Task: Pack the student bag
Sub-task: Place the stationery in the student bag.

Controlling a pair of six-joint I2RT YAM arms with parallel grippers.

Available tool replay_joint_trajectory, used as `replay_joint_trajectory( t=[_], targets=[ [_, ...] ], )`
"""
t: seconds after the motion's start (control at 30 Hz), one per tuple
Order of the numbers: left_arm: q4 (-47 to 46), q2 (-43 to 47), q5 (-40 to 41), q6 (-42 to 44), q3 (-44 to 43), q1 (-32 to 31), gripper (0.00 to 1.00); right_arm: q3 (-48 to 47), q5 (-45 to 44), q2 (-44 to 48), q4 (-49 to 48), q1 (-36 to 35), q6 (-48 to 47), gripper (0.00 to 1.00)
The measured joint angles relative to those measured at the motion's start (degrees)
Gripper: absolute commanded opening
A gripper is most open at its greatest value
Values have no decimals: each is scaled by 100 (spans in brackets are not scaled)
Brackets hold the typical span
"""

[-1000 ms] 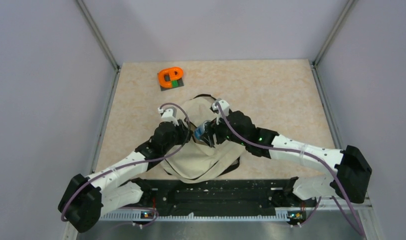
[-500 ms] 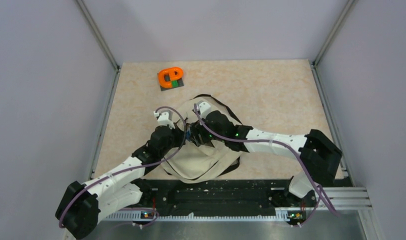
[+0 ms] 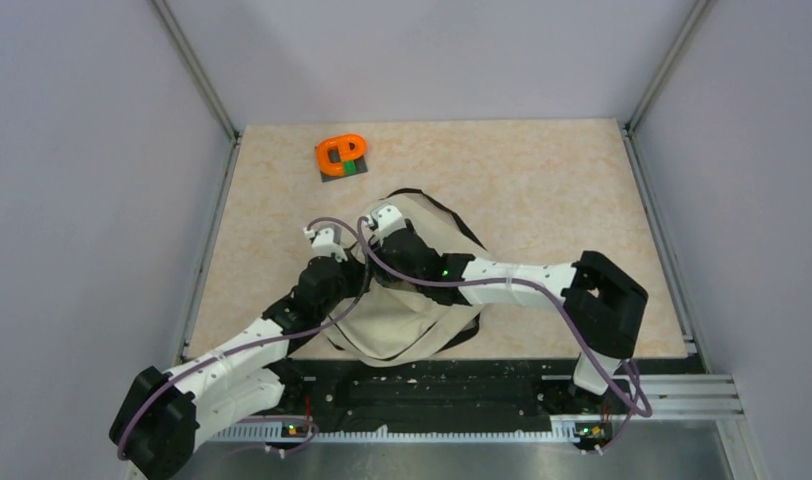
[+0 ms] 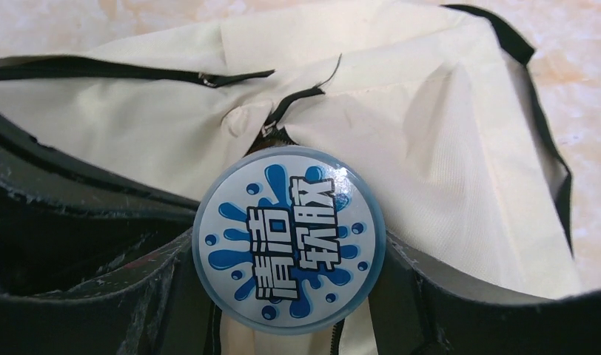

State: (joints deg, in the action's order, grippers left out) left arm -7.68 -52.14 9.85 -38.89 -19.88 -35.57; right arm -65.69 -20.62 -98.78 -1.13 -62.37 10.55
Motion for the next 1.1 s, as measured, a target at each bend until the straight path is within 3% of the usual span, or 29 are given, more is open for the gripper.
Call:
replay_joint_trajectory(
  t=[0.37, 0.47, 0.6, 0.67, 0.83, 1.1],
  targets=[
    [-461, 61, -175, -229, 160, 0, 0, 118, -2258, -380, -625, -378, -289, 0],
    [-546, 90, -203, -282, 195, 0, 0, 181, -2472, -404, -778, -446, -385, 12],
    [-566, 142, -210, -313, 245, 0, 0, 387, -2457, -378, -1141, -492, -498, 53],
    [-560, 168, -210, -321, 256, 0, 0, 505, -2334, -280, -1176, -494, -501, 65],
    [-483, 380, -208, -315, 275, 2, 0, 800, -1810, 146, -820, -494, -476, 73],
    [55, 1038, -168, -70, 275, 0, 13, 870, -903, 1132, -127, -494, -345, 75]
  ],
)
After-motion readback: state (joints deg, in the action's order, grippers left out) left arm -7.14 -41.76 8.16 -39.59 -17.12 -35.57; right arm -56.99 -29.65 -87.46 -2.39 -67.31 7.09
